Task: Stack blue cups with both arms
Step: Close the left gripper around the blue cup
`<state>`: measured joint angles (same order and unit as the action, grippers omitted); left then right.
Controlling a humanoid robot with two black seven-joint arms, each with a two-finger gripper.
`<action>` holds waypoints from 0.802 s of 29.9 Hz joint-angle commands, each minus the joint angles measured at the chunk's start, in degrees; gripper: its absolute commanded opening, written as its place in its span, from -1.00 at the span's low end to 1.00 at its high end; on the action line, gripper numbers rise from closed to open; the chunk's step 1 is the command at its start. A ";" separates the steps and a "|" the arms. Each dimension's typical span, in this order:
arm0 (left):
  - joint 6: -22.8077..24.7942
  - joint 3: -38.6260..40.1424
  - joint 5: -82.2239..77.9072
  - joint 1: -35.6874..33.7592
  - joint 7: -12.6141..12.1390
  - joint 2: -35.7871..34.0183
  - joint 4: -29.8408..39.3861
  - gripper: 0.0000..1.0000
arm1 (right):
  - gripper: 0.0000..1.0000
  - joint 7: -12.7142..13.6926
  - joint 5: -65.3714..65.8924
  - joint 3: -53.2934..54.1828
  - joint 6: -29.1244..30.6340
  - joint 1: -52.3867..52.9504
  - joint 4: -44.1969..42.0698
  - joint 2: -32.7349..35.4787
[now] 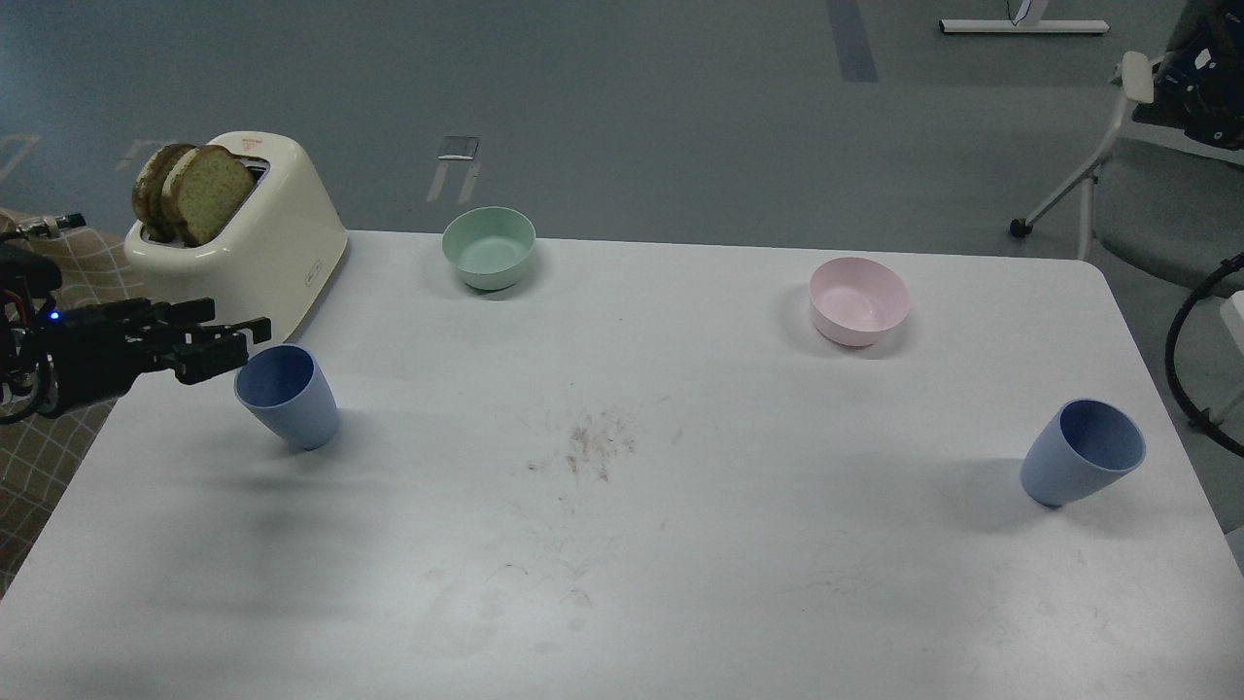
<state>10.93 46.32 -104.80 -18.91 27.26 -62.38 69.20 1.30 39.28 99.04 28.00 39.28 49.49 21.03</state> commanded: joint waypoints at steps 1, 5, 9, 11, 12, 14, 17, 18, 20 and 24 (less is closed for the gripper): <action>-0.21 -0.35 0.04 0.72 -0.11 1.90 -3.18 0.45 | 1.00 -0.07 0.00 0.10 0.00 0.09 -0.01 0.07; -0.47 -0.70 0.04 0.72 -0.02 3.23 -5.48 0.41 | 1.00 -0.07 0.00 0.62 0.00 0.00 -0.01 0.07; -0.47 -0.79 0.04 0.81 -0.02 3.93 -5.83 0.31 | 1.00 -0.07 0.00 0.80 0.00 0.00 -0.01 0.07; -0.56 -1.58 0.04 0.81 -0.02 4.98 -7.58 0.21 | 1.00 -0.07 0.00 0.80 0.00 0.00 -0.01 0.07; -0.56 -2.02 0.04 0.72 -0.02 5.25 -7.85 0.14 | 1.00 -0.07 0.00 0.80 0.00 0.00 -0.01 0.07; -0.82 -2.37 0.04 0.72 -0.02 5.51 -7.94 -0.09 | 1.00 -0.07 0.00 0.80 0.00 0.00 -0.01 0.07; -0.91 -2.37 0.13 0.63 -0.02 5.60 -7.94 -0.17 | 1.00 -0.07 0.00 0.89 0.00 0.00 -0.01 0.07; -0.91 -2.46 0.04 0.72 -0.02 5.60 -7.94 -0.25 | 1.00 -0.07 0.00 0.89 0.00 0.00 -0.01 0.07; -0.91 -2.46 0.04 0.72 -0.02 5.60 -7.94 -0.38 | 1.00 -0.07 0.00 0.89 0.00 0.00 -0.01 0.07; -0.91 -2.73 0.04 0.55 -0.11 5.60 -7.94 -1.00 | 1.00 -0.07 0.00 1.15 0.00 0.00 -0.01 0.07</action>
<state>10.02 43.76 -104.74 -18.21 27.24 -56.72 61.26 1.23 39.28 99.95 28.00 39.29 49.48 21.10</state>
